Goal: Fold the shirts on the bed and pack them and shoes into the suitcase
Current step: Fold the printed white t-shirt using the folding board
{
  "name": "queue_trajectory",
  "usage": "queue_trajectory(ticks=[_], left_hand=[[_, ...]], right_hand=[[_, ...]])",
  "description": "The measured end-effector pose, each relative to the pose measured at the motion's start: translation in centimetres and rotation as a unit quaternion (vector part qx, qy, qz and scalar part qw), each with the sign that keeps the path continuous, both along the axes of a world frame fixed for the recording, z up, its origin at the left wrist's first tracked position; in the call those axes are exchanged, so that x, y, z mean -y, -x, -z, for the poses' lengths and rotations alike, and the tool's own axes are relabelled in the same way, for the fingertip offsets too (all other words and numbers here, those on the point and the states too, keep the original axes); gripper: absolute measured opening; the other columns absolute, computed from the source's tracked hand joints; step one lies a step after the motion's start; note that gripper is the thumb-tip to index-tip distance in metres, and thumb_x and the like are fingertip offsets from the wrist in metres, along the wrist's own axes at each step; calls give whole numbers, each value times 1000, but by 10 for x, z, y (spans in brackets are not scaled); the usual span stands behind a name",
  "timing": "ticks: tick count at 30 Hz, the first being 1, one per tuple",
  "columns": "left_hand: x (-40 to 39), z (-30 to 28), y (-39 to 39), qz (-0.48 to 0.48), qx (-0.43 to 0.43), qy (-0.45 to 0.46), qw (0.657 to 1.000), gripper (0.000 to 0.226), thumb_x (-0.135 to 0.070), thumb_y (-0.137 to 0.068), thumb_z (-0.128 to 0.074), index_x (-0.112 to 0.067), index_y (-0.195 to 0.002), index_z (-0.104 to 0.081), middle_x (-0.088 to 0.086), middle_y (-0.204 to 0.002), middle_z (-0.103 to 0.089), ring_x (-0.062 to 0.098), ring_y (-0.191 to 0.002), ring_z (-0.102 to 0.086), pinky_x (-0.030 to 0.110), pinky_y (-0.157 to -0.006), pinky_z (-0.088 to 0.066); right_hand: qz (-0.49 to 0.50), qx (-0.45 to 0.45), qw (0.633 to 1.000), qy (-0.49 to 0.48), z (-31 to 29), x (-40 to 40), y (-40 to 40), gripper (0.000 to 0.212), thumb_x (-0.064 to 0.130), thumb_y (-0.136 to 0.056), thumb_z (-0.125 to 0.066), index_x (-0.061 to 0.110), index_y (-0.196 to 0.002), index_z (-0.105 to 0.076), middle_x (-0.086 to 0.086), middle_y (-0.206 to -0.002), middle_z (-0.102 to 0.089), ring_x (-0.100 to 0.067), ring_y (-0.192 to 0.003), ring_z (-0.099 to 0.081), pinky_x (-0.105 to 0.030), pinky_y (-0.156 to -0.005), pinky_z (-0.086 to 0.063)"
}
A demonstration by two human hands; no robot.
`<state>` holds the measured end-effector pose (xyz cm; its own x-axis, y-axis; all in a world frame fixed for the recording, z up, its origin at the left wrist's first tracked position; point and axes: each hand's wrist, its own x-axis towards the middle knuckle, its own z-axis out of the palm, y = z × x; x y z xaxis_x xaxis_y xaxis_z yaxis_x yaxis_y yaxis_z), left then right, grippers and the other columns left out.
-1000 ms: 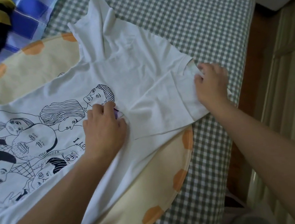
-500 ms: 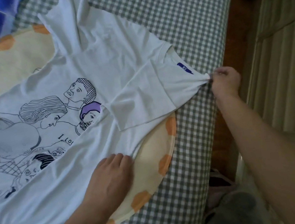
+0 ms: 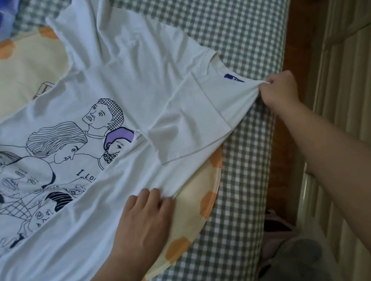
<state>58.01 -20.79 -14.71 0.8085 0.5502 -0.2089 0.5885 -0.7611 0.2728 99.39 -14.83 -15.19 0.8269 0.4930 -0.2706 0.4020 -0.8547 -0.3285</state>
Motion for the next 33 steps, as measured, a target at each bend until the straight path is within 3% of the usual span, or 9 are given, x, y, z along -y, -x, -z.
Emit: queue_trajectory(ticks=[3, 4, 8, 12, 16, 21, 25, 29, 33], left_hand=[[0, 0, -2, -3, 13, -11, 1000, 11, -16, -86, -51, -14, -85, -62, 9, -90, -52, 33, -82, -50, 44, -70, -40], [-2, -1, -1, -23, 22, -5, 999, 16, -24, -92, -51, -15, -89, -65, 9, -96, -55, 34, -88, -52, 46, -75, -41], [-28, -2, 24, -221, 29, 9, 975, 39, -36, -95, -50, -14, -125, -61, 15, -124, -55, 40, -110, -51, 53, -91, -42], [-65, 5, 61, -344, -55, -2, 937, 38, -34, -93, -45, -11, -117, -62, 19, -107, -58, 43, -100, -53, 55, -84, -41], [-77, 6, 71, -314, -112, 5, 943, 30, -39, -92, -46, -15, -87, -63, 8, -86, -58, 38, -89, -56, 51, -81, -40], [-84, -1, 75, -385, -44, 39, 921, 21, -25, -100, -56, -16, -84, -47, 7, -72, -59, 40, -70, -61, 42, -70, -34], [-82, 2, 79, -388, -68, 29, 919, 18, -30, -100, -54, -18, -89, -48, 8, -76, -66, 36, -74, -66, 44, -75, -37], [-75, -4, 96, -387, -43, 18, 921, 25, -39, -103, -46, -19, -88, -45, 7, -80, -68, 34, -78, -68, 45, -77, -39], [-65, -9, 151, -332, -93, 25, 938, 32, -49, -100, -34, -21, -90, -46, 3, -77, -69, 31, -72, -68, 44, -80, -39]], right_hand=[[111, -17, 992, 64, 2, -14, 5, 47, 19, -96, -48, 2, -140, -47, -15, -148, -43, -32, -130, -48, -28, -92, -42], [108, 16, 990, 86, 0, -15, 12, 49, 18, -97, -48, 3, -143, -44, -14, -149, -40, -32, -132, -44, -34, -101, -42], [-142, 208, 966, 49, -1, -20, 50, 32, 6, -90, -50, 10, -119, -62, -13, -132, -52, -34, -123, -42, -42, -106, -36], [-331, 29, 942, -43, 13, -50, 93, 41, 11, -99, -43, 13, -139, -53, -9, -140, -49, -31, -129, -38, -34, -109, -29], [-338, -23, 940, 45, 23, -85, 105, 52, 36, -103, -44, 21, -152, -37, -6, -149, -41, -32, -136, -30, -43, -111, -28], [-302, 26, 953, 28, 26, -104, 95, 24, 24, -103, -46, 13, -111, -65, -9, -125, -59, -32, -122, -46, -43, -98, -36], [-265, 67, 962, -16, 31, -96, 107, 26, 27, -100, -52, 11, -119, -60, -12, -128, -55, -32, -123, -44, -42, -101, -37], [-352, 200, 906, -121, 30, -65, 163, 41, 27, -100, -52, 9, -136, -54, -15, -140, -51, -35, -129, -44, -48, -110, -35], [-463, 158, 868, -88, 58, -20, 211, 51, 41, -105, -38, 12, -144, -51, -16, -150, -47, -39, -137, -43, -55, -115, -31]])
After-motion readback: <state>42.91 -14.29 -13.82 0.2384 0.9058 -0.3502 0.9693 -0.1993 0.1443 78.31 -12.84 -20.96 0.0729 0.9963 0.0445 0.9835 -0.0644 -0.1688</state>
